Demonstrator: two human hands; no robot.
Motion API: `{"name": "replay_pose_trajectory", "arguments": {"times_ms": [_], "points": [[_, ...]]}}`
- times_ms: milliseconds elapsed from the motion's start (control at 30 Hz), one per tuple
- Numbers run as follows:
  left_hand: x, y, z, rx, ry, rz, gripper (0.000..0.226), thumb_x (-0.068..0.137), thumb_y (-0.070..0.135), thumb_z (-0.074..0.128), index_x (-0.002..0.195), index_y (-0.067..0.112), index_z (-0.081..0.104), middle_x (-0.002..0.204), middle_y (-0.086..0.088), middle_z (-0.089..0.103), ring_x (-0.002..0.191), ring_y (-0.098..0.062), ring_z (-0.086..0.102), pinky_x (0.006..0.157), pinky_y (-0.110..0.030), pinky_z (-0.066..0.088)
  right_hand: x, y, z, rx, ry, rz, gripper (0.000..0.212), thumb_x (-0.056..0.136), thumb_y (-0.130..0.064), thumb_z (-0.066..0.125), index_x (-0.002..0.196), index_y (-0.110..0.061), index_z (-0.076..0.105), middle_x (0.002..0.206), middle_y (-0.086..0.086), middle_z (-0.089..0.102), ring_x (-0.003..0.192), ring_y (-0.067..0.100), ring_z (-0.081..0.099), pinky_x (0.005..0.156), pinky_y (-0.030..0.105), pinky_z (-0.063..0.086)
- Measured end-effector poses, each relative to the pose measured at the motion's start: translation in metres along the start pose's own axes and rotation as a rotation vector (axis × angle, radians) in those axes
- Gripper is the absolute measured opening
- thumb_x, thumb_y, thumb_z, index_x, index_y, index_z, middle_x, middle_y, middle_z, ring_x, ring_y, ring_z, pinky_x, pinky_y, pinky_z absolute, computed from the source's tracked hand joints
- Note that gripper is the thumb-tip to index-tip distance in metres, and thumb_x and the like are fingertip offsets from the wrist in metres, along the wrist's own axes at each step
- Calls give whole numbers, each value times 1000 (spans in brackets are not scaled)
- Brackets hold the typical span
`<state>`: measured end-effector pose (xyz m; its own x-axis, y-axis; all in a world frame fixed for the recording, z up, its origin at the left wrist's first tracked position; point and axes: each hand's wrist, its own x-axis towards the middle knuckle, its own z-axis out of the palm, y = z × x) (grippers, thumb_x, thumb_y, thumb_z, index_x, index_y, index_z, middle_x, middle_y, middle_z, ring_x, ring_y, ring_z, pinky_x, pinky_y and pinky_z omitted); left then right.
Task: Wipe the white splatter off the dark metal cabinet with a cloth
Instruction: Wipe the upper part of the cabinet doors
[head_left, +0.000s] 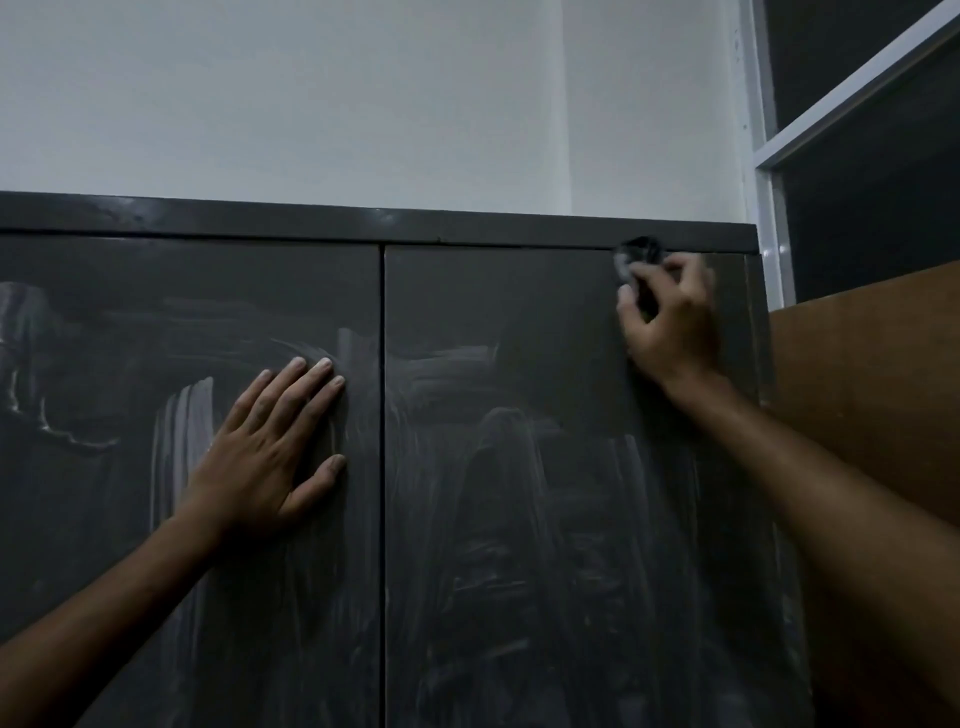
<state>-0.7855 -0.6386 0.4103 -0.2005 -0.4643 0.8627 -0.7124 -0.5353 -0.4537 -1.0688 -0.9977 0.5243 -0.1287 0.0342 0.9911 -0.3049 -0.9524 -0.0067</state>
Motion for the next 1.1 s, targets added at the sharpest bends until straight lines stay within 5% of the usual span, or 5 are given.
{"name": "replay_pose_trajectory", "arguments": {"times_ms": [333, 533, 700, 933, 1100], "points": [[-1, -2, 2, 9, -24, -7, 83, 99, 62, 35, 164, 10, 25, 173, -11, 16, 162, -27, 11, 130, -50, 12, 33, -43, 23, 22, 81, -33, 24, 94, -29, 58, 108, -15, 72, 114, 15, 58, 100, 37, 53, 83, 49, 52], [0, -1, 1, 12, -23, -12, 82, 99, 60, 37, 164, 11, 26, 173, -11, 18, 162, -26, 10, 131, -48, 11, 8, -53, 19, 48, -195, -917, 17, 91, -22, 64, 99, -12, 74, 114, 17, 66, 85, 32, 57, 75, 43, 49], [0, -1, 3, 19, -36, -19, 83, 99, 61, 37, 165, 12, 24, 174, -10, 16, 162, -26, 10, 130, -50, 13, 54, -74, 36, 62, 86, -133, 22, 88, -25, 59, 102, -16, 73, 110, 13, 62, 99, 37, 56, 83, 50, 51], [0, -2, 3, 25, -26, -11, 83, 99, 60, 38, 164, 10, 25, 173, -12, 17, 162, -26, 11, 131, -48, 11, -5, -90, 31, 106, -263, -987, 14, 84, -22, 67, 94, -14, 73, 111, 14, 67, 86, 31, 58, 75, 41, 48], [0, -1, 4, 16, -26, -14, 83, 99, 60, 38, 164, 11, 25, 173, -11, 17, 162, -26, 9, 132, -45, 7, 23, -101, 38, 105, 13, -221, 19, 87, -25, 62, 99, -16, 73, 108, 12, 61, 94, 35, 54, 80, 49, 49]]}}
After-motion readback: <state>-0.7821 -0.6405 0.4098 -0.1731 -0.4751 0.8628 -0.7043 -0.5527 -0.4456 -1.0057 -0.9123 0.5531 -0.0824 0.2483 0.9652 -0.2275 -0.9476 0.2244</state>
